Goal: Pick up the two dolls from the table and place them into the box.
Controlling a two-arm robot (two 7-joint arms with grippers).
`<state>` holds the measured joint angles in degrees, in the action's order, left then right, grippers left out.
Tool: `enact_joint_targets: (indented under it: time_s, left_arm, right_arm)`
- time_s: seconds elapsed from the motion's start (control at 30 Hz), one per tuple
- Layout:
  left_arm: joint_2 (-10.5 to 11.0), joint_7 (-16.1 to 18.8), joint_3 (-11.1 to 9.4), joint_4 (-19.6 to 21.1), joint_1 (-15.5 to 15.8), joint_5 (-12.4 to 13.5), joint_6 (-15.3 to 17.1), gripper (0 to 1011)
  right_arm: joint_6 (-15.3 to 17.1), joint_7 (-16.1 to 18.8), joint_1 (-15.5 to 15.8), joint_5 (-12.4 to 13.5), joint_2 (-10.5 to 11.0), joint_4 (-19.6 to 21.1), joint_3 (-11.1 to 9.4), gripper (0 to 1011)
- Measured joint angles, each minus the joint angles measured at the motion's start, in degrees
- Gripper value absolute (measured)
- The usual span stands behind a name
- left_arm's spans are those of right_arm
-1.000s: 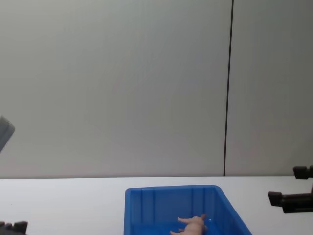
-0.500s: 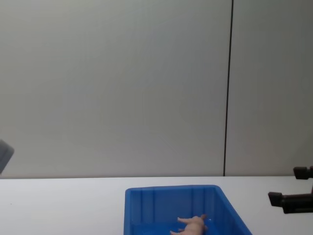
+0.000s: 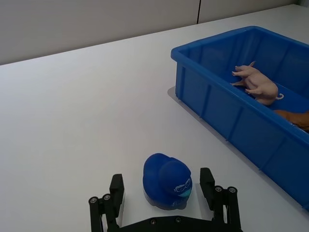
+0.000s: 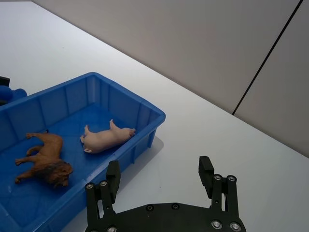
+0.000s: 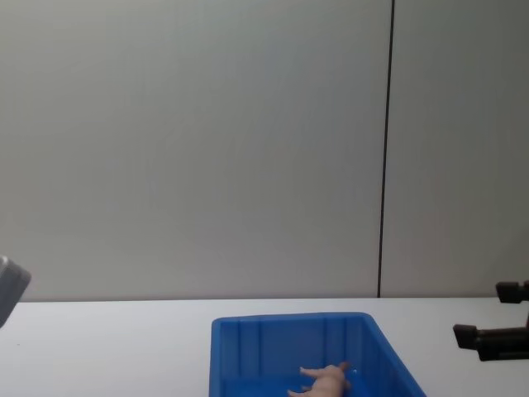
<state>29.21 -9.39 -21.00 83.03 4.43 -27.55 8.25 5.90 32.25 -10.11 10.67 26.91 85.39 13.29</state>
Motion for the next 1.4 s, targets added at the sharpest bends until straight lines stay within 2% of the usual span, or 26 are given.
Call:
enact_joint_targets:
  time_s: [0.07,0.2,0.33,0.43,0.47,0.6,0.77,1.2,1.4]
  left_arm:
    - [-0.35,-0.72,-0.03,-1.00,0.48,0.18,-0.18,1001]
    - [-0.79,-1.65,-0.06,-2.43,1.10,0.44,-0.52,935]
    - [-1.17,-2.54,-0.07,-3.64,1.62,0.67,-0.96,841]
    - [-1.37,-3.09,-0.06,-4.42,1.94,0.81,-1.34,711]
    - [-1.42,-3.24,-0.05,-4.62,2.02,0.85,-1.42,711]
    - [-1.54,-3.85,0.05,-5.24,2.28,1.03,-1.93,597]
    - [-1.53,-4.09,0.24,-5.25,2.38,1.25,-2.44,556]
    - [-1.00,-2.46,1.14,-0.11,2.44,2.59,-3.75,467]
    - [-1.59,-1.90,1.17,3.07,3.23,4.04,-3.88,433]
  right_arm:
    - [0.00,0.00,0.00,0.00,0.00,0.00,0.00,1001]
    - [0.00,0.00,0.00,0.00,0.00,0.00,0.00,1001]
    - [0.00,0.00,0.00,0.00,0.00,-0.01,0.00,1001]
    - [0.00,0.00,0.00,0.00,0.00,0.00,0.00,1001]
    - [0.00,0.00,0.00,0.00,0.00,0.00,0.00,1001]
    - [0.00,0.00,0.00,0.00,0.00,0.00,0.01,1001]
    - [0.00,0.00,0.00,0.00,0.00,0.00,0.00,1001]
    - [0.00,0.00,0.00,0.00,0.00,0.00,0.00,1001]
    - [0.00,0.00,0.00,0.00,0.00,0.00,0.00,1001]
